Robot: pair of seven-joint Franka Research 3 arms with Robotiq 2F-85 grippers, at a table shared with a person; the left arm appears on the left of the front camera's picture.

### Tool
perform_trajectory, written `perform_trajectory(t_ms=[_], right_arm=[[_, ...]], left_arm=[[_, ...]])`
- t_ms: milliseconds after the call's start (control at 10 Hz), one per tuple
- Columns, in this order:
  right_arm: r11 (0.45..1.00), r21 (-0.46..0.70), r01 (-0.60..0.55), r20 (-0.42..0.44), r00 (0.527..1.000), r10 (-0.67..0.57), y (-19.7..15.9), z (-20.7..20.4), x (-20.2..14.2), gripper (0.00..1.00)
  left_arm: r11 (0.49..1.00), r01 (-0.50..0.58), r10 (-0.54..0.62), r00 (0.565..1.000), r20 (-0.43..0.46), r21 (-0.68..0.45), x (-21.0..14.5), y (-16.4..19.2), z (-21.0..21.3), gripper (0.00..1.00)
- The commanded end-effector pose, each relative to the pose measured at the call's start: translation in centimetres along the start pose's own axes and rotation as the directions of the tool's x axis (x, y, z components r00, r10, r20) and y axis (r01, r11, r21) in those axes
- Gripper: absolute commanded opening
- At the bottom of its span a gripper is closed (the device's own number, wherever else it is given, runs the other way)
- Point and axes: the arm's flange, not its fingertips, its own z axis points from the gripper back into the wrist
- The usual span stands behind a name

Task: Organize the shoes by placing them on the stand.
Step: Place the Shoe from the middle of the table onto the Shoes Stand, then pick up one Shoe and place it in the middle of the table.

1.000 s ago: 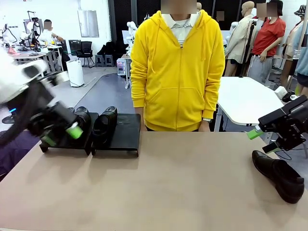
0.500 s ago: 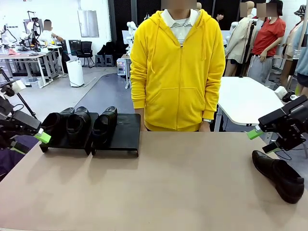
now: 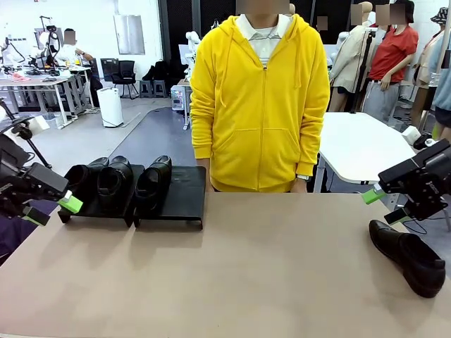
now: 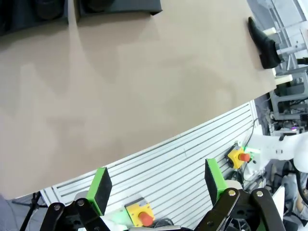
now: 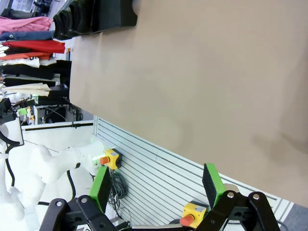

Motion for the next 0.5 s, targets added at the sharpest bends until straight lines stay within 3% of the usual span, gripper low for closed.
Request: perform_trajectory(t_ms=[0,400], right_arm=[[1.000,-0.001,-0.011,-0.008,1.000,0.011,-0.06,0.43,0.11,1.00],[1.000,-0.001,-0.011,-0.008,1.000,0.011,-0.06,0.43,0.11,1.00]], left_arm=[[1.000,-0.018,0.018,1.000,0.001,-0.019,-0.24,-0.01,-0.01,1.00],[1.000,-0.018,0.018,1.000,0.001,-0.019,-0.24,-0.01,-0.01,1.00]])
